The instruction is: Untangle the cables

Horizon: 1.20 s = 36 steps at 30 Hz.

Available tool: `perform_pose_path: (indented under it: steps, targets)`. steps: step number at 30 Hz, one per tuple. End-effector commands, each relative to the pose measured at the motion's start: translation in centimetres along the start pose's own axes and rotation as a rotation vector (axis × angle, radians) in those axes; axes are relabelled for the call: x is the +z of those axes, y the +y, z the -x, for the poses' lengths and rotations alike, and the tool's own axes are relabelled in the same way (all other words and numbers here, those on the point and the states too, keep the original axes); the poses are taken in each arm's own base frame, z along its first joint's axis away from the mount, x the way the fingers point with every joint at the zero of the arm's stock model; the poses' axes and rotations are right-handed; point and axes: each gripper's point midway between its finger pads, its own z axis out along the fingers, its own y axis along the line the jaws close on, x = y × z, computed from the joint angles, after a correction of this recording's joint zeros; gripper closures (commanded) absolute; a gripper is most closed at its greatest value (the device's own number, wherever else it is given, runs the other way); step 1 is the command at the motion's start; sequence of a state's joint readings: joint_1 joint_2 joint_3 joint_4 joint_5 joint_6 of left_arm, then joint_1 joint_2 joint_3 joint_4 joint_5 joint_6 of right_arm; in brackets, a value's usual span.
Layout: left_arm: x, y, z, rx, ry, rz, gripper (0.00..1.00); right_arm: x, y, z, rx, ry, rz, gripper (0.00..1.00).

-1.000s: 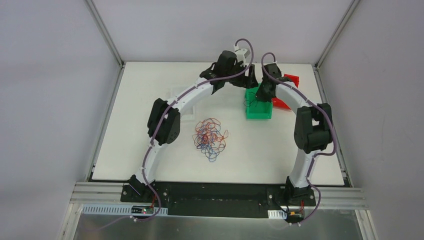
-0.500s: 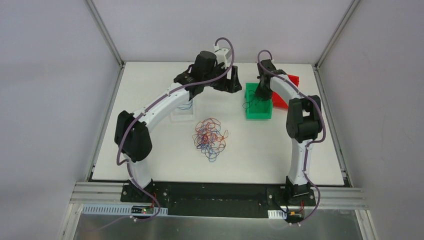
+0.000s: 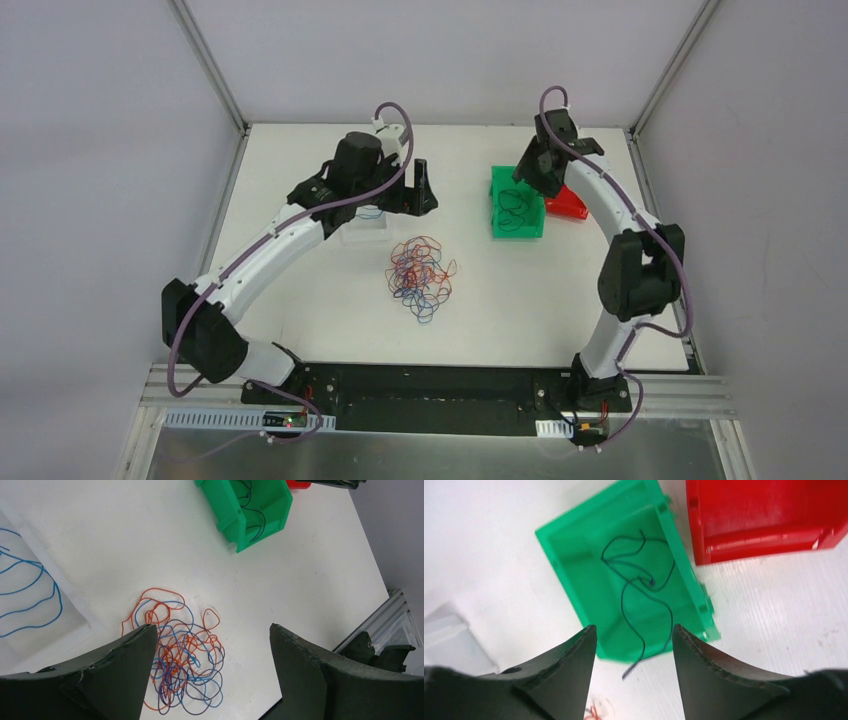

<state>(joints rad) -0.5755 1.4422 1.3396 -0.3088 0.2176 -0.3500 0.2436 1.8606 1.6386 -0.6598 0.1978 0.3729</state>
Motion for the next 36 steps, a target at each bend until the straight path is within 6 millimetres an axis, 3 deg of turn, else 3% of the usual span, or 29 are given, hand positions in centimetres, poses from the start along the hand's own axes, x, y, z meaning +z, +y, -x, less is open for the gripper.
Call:
perform_pose_path:
  steps: [1,5,10,16,22,30,36]
  targets:
    - [-2.7,0.1,-1.1,-0.025,-0.018,0.016,0.15,-3.6,0.3,-1.2,0.093,-0.006,0.123,0.39]
    - [-4.5,0.2,-1.8,-0.028,-0.03,0.02,0.15,-4.0,0.1,-3.8,0.131,0.043,0.174,0.38]
    - [-5.8,0.5,-2.7,-0.027,-0.035,0.028,0.14,-2.9,0.9,-6.4,0.17,0.111,0.246,0.4]
    - [-6.4,0.8,-2.9,-0.019,-0.036,0.045,0.14,-0.9,1.6,-7.7,0.187,0.157,0.246,0.43]
    - [-6.7,1.0,-2.9,-0.014,-0.039,0.055,0.14,1.0,1.7,-7.3,0.174,0.161,0.191,0.5]
    - [-6.9,1.3,-3.0,-0.001,-0.038,0.073,0.15,1.5,1.3,-6.6,0.174,0.132,0.153,0.96]
    - [-6.3,1.3,-3.9,-0.024,-0.005,0.061,0.16,2.2,1.3,-3.7,0.145,0.069,0.091,1.0]
